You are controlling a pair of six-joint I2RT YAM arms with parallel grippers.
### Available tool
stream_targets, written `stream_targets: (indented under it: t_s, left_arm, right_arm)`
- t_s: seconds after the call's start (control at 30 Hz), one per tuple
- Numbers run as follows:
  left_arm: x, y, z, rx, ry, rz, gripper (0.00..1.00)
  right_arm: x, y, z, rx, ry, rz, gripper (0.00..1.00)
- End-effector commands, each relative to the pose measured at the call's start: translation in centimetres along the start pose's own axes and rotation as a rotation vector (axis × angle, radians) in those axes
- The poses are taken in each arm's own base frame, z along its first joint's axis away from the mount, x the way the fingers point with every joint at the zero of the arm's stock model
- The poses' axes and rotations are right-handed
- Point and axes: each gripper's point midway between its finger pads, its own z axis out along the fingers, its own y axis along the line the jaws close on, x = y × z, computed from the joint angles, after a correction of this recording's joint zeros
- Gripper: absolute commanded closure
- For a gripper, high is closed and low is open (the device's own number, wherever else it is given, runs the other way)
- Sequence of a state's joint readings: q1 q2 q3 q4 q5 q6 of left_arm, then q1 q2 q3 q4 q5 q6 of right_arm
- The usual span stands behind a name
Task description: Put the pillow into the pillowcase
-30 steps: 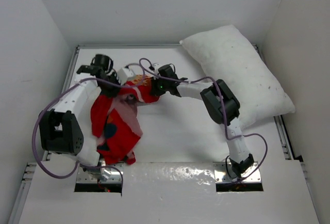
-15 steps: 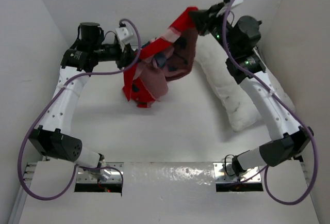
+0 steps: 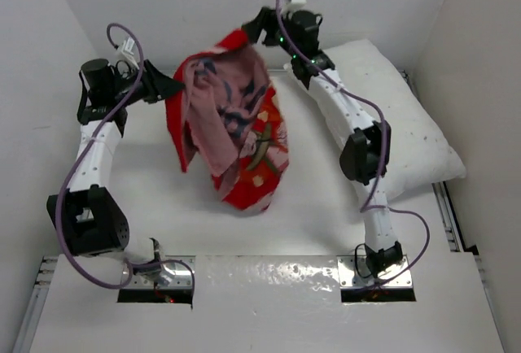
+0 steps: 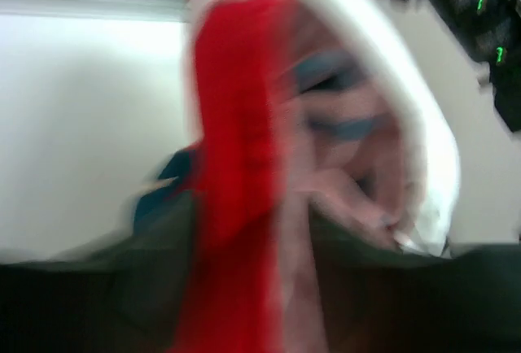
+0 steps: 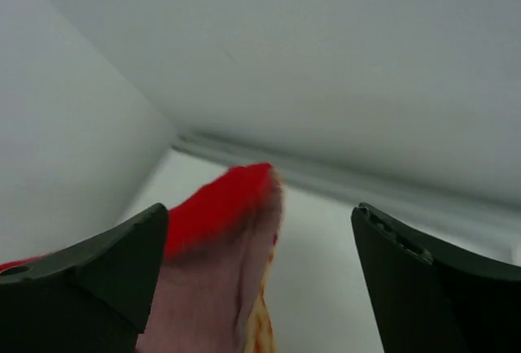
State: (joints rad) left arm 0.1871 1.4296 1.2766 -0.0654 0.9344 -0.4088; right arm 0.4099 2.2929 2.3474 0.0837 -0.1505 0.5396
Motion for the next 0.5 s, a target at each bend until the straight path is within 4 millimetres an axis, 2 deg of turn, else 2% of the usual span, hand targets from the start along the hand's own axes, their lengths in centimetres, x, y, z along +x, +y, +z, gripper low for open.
stream_targets:
  t_s: [0.0,0.03,0.07,0.1,0.13,0.17,0.2,0.23,0.27,0.3,0.33,0.37,0.4,0.43,0.47]
  left_arm:
    - [1.6,7.3,-2.6,-0.345,0.008,0.04,0.38]
    - [2.3,9.3,-3.5,-0.417,0.012,0.046,0.27]
    - [1.8,11.9,-5.3,-0.538,-0.011,0.064,0.2]
    - [1.6,13.2,-6.3,-0.591,-0.004,0.118,0.1]
    - [1.1,14.0,-7.1,-0.635,-0.005,0.144,0.08]
    - [0.5,14.9,-8.1,-0.663,0.02,0.236,0.01]
    - [0.0,14.7,-8.2,-0.649,0.047,0.31,0.0]
    - [-0.5,13.0,-7.8,-0.573,0.085,0.377,0.0]
    - [-0.8,12.2,-7.5,-0.498,0.134,0.53,0.19]
    - [-0.2,10.5,-7.4,-0.416,0.192,0.587,0.38]
    - [1.5,8.0,-6.1,-0.24,0.244,0.636,0.57]
    - [4.5,6.4,-6.6,-0.108,0.384,0.765,0.72]
    - [6.4,5.4,-6.4,-0.02,0.454,0.829,0.72]
    - [9.1,6.0,-6.5,0.002,0.586,0.872,0.65]
    - [12.1,4.9,-5.2,0.094,0.706,0.961,0.45]
  right_arm:
    - [1.5,-4.7,-0.6,0.135,0.036,0.056,0.01]
    - [2.5,-4.7,-1.1,0.141,0.084,0.048,0.01]
    - [2.6,-4.5,-2.0,0.148,0.116,0.014,0.01]
    - [2.6,-4.5,-2.8,0.156,0.137,-0.012,0.01]
    - [3.0,-4.4,-3.7,0.165,0.171,-0.076,0.01]
    - [3.1,-4.0,-5.5,0.179,0.204,-0.112,0.01]
    - [3.4,-3.8,-6.6,0.184,0.231,-0.146,0.01]
    - [7.7,-3.7,-8.4,0.181,0.345,-0.217,0.01]
    - [9.2,-3.0,-9.7,0.16,0.393,-0.257,0.18]
    - [9.6,0.1,-11.1,0.096,0.416,-0.303,0.4]
    - [14.5,-0.4,-13.7,0.086,0.544,-0.358,0.65]
    - [16.2,1.6,-15.1,0.058,0.586,-0.377,0.91]
    - [18.1,2.1,-16.3,0.048,0.629,-0.378,0.88]
    - [21.6,1.9,-18.4,0.046,0.711,-0.339,0.74]
    - [23.5,3.0,-19.5,-0.004,0.753,-0.284,0.47]
